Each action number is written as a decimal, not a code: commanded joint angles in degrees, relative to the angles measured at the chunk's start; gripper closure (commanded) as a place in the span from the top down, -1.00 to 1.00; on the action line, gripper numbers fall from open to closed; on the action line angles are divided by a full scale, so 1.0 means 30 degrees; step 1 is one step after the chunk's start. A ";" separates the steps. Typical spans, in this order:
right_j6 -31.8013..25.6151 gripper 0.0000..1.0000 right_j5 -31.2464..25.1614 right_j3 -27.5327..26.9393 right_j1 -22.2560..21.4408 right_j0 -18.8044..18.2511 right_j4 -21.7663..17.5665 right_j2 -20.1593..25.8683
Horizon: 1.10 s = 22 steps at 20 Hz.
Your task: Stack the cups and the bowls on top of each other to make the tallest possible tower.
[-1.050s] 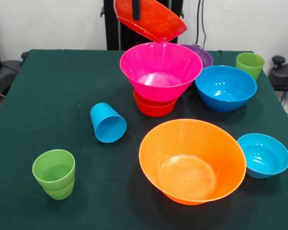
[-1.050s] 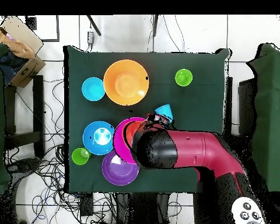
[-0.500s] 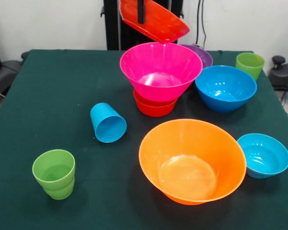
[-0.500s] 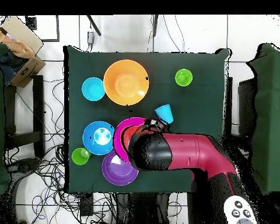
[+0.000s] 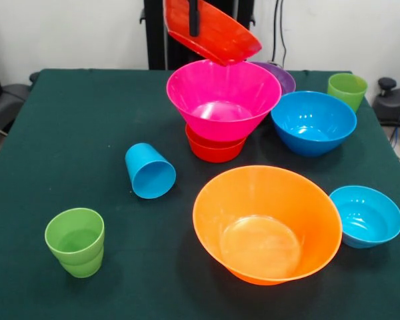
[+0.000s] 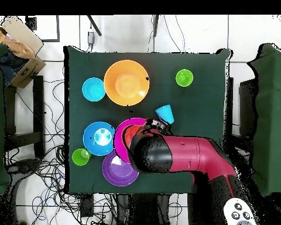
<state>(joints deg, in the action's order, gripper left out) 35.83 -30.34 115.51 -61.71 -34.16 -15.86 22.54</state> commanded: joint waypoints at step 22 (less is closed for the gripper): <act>0.3537 -1.00 0.2909 0.2487 0.1584 -0.0434 0.0095 0.0966</act>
<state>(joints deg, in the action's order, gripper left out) 35.83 -24.80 120.59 -58.49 -36.99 -15.75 22.92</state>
